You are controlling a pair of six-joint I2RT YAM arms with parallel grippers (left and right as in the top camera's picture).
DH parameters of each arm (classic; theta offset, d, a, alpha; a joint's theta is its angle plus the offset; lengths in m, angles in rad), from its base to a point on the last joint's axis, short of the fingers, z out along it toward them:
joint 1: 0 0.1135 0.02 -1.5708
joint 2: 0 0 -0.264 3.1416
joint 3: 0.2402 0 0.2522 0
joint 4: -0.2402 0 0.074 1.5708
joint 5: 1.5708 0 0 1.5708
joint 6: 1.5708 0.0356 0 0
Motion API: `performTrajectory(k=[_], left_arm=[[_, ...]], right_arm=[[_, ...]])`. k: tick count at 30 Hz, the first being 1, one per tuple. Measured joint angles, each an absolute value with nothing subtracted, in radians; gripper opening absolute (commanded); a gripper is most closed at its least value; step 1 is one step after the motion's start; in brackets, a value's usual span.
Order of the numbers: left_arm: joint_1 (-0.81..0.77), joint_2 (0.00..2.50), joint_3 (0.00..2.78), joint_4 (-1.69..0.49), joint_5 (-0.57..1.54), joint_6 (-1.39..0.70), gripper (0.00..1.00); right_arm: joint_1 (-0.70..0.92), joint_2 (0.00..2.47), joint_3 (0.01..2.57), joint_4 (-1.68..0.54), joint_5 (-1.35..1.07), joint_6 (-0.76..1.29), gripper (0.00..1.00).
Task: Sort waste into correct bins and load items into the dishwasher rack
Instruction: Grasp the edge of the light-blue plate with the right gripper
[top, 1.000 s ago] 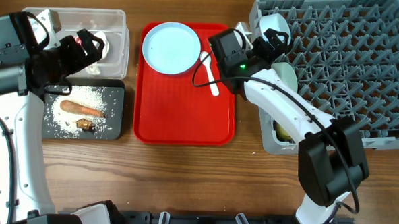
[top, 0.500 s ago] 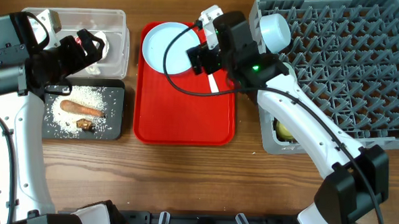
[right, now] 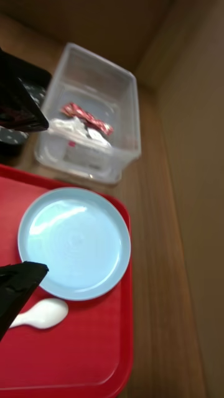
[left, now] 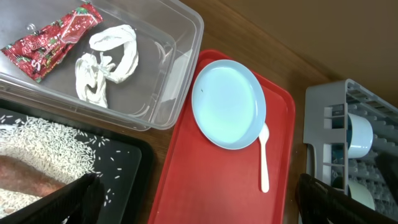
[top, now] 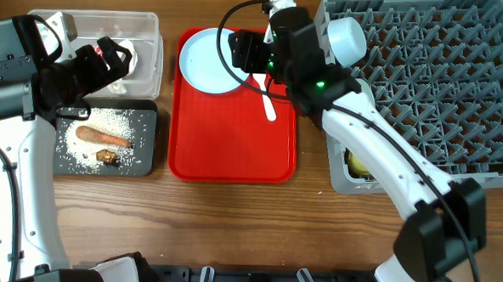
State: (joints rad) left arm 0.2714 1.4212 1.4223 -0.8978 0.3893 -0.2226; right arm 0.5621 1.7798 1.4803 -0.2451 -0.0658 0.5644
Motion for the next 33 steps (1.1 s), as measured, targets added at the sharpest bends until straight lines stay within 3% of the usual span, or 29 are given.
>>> performTrajectory(k=[7, 11, 14, 21, 25, 27, 29, 33], left_arm=[[0.271, 1.421, 1.422, -0.898, 0.389, -0.223, 1.00], [0.271, 1.421, 1.422, -0.898, 0.389, -0.223, 1.00], [0.271, 1.421, 1.422, -0.898, 0.389, -0.223, 1.00], [0.271, 1.421, 1.422, -0.898, 0.389, -0.223, 1.00], [0.271, 1.421, 1.422, -0.898, 0.389, -0.223, 1.00], [0.271, 1.421, 1.422, -0.898, 0.389, -0.223, 1.00], [0.271, 1.421, 1.422, -0.898, 0.389, -0.223, 1.00], [0.271, 1.421, 1.422, -0.898, 0.389, -0.223, 1.00]], right_arm=[[0.562, 1.991, 1.482, -0.244, -0.021, 0.699, 0.48], [0.562, 2.078, 1.481, -0.237, -0.017, 0.737, 0.29], [0.567, 2.107, 1.481, -0.225, -0.001, 0.762, 0.22], [0.576, 2.161, 1.481, -0.176, 0.029, 0.849, 0.22], [0.575, 2.193, 1.482, -0.170, 0.035, 0.891, 0.36], [0.575, 2.203, 1.482, -0.170, 0.035, 0.902, 0.38], [0.575, 2.206, 1.482, -0.170, 0.035, 0.916, 0.37], [0.575, 2.206, 1.482, -0.170, 0.035, 0.930, 0.20]])
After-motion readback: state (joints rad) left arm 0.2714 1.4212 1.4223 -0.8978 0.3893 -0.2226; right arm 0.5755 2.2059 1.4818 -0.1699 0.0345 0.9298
